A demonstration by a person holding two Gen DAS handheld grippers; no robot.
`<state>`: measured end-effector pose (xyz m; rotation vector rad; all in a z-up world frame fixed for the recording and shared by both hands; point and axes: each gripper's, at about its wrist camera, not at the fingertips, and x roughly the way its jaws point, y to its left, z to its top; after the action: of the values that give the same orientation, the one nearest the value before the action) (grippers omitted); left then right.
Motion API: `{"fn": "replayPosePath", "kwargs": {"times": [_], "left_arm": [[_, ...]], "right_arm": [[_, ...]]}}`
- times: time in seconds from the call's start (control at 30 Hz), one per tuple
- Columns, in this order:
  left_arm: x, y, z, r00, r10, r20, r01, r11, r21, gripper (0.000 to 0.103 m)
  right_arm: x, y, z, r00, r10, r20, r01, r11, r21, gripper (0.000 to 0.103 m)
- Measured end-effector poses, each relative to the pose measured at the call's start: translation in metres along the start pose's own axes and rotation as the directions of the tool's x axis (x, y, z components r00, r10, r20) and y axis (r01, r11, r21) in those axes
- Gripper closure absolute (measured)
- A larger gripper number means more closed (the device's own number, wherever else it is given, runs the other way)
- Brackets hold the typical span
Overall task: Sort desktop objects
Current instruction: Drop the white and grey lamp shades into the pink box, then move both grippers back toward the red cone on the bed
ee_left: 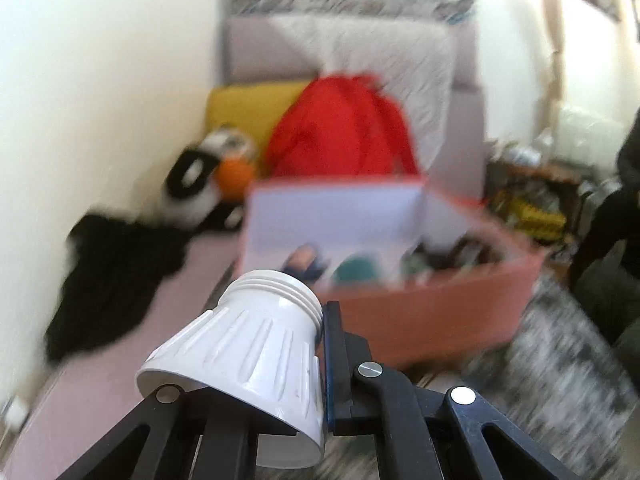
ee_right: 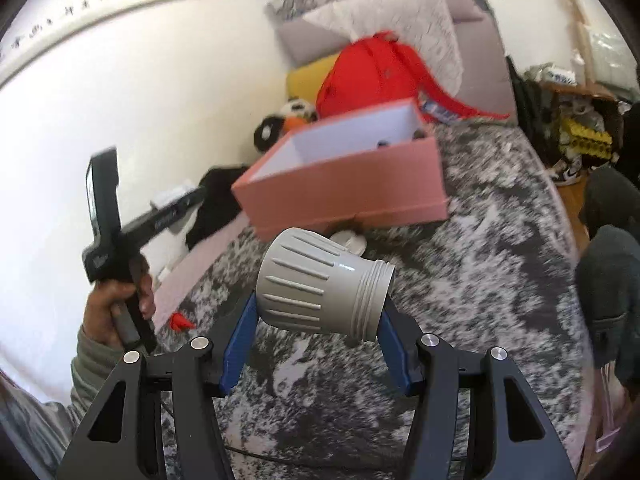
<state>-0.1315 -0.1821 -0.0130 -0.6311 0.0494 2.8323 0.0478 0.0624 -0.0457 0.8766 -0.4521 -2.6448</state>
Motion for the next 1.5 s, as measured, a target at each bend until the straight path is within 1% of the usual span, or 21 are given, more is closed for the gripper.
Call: {"fn": "replayPosePath", "kwargs": {"times": [0.07,0.13,0.17,0.27,0.3,0.33,0.43,0.5,0.57,0.6,0.63,0.7,0.77,0.93,1.03,1.17,1.27,1.33,1.4,1.47,1.5], "left_arm": [[0.012,-0.019,0.025,0.998,-0.043,0.043,0.043,0.999,0.001,0.102],[0.035,-0.035,0.045,0.996,-0.079,0.052,0.079,0.997,-0.002,0.102],[0.050,-0.042,0.052,0.995,-0.084,0.048,0.084,0.996,-0.007,0.102],[0.100,-0.051,0.062,0.999,-0.042,0.019,0.043,0.999,-0.032,0.098],[0.122,-0.051,0.060,1.000,0.008,0.007,-0.008,0.999,-0.046,0.094],[0.135,-0.051,0.056,1.000,0.023,-0.012,-0.023,0.998,-0.052,0.091],[0.169,-0.037,0.029,0.998,0.003,-0.064,-0.008,0.996,-0.089,0.080],[0.182,-0.031,0.019,0.994,0.009,-0.111,-0.018,0.997,-0.078,0.076],[0.180,-0.023,0.024,0.994,-0.003,-0.112,-0.010,0.994,-0.112,0.052],[0.175,-0.018,0.027,0.995,-0.009,-0.098,-0.005,0.990,-0.141,0.020],[0.169,-0.012,0.030,0.997,-0.011,-0.075,-0.002,0.986,-0.169,0.000],[0.151,0.003,0.032,1.000,0.016,0.016,-0.012,0.975,-0.222,0.000],[0.146,0.015,0.033,0.999,0.019,0.038,-0.008,0.965,-0.261,0.000],[0.157,0.024,0.030,0.999,-0.022,-0.035,0.009,0.943,-0.333,0.000],[0.150,0.012,0.030,1.000,-0.007,-0.020,0.001,0.956,-0.292,0.000],[0.122,-0.019,0.036,0.998,0.039,0.041,-0.031,0.982,-0.187,0.000],[0.093,-0.043,0.044,0.994,0.013,0.107,0.001,0.993,-0.122,0.000],[0.072,-0.059,0.049,0.989,-0.032,0.146,0.043,0.997,-0.071,0.000],[0.048,-0.074,0.052,0.982,-0.064,0.177,0.069,0.997,-0.021,0.000],[0.028,-0.086,0.050,0.983,-0.043,0.180,0.038,0.999,0.030,0.000],[0.020,-0.089,0.044,0.987,-0.012,0.163,0.006,0.999,0.041,0.000]], "right_arm": [[-0.007,-0.002,0.004,0.999,-0.005,0.034,0.005,1.000,0.001,0.043],[-0.010,-0.003,0.012,0.998,-0.017,0.066,0.018,1.000,-0.013,0.043],[-0.011,-0.003,0.019,0.996,-0.025,0.084,0.027,0.999,-0.026,0.043],[0.000,0.000,0.060,0.988,-0.036,0.149,0.047,0.997,-0.069,0.043],[0.004,0.001,0.073,0.985,-0.039,0.170,0.053,0.995,-0.081,0.047],[0.011,0.001,0.089,0.981,-0.039,0.192,0.057,0.995,-0.085,0.047],[0.045,-0.010,0.136,0.970,-0.035,0.241,0.052,0.997,-0.064,0.047],[0.082,-0.020,0.162,0.974,-0.028,0.226,0.040,0.998,-0.047,0.047],[0.133,-0.027,0.183,0.988,-0.045,0.149,0.054,0.997,-0.056,0.047],[0.154,-0.027,0.187,0.991,-0.079,0.111,0.086,0.995,-0.058,0.045],[0.173,-0.028,0.191,0.990,-0.116,0.075,0.121,0.991,-0.057,0.034],[0.200,-0.032,0.190,0.978,-0.207,0.031,0.207,0.978,-0.007,0.019],[0.206,-0.031,0.182,0.983,-0.175,0.060,0.174,0.984,0.022,0.013],[0.184,-0.022,0.160,0.981,-0.105,0.163,0.103,0.994,0.022,0.008],[0.155,-0.022,0.138,0.984,-0.046,0.170,0.040,0.998,0.038,0.007],[0.109,-0.022,0.089,0.993,-0.036,0.110,0.034,0.999,0.023,0.006],[0.080,-0.030,0.052,0.994,-0.058,0.089,0.054,0.997,0.047,0.005],[0.062,-0.036,0.027,0.995,-0.069,0.076,0.064,0.996,0.065,0.003],[0.061,-0.051,0.004,0.995,-0.086,0.040,0.082,0.992,0.092,0.002],[0.071,-0.060,-0.007,0.988,-0.155,-0.024,0.156,0.984,0.080,0.002],[0.072,-0.060,-0.007,0.988,-0.153,-0.022,0.154,0.985,0.080,0.002]]}}
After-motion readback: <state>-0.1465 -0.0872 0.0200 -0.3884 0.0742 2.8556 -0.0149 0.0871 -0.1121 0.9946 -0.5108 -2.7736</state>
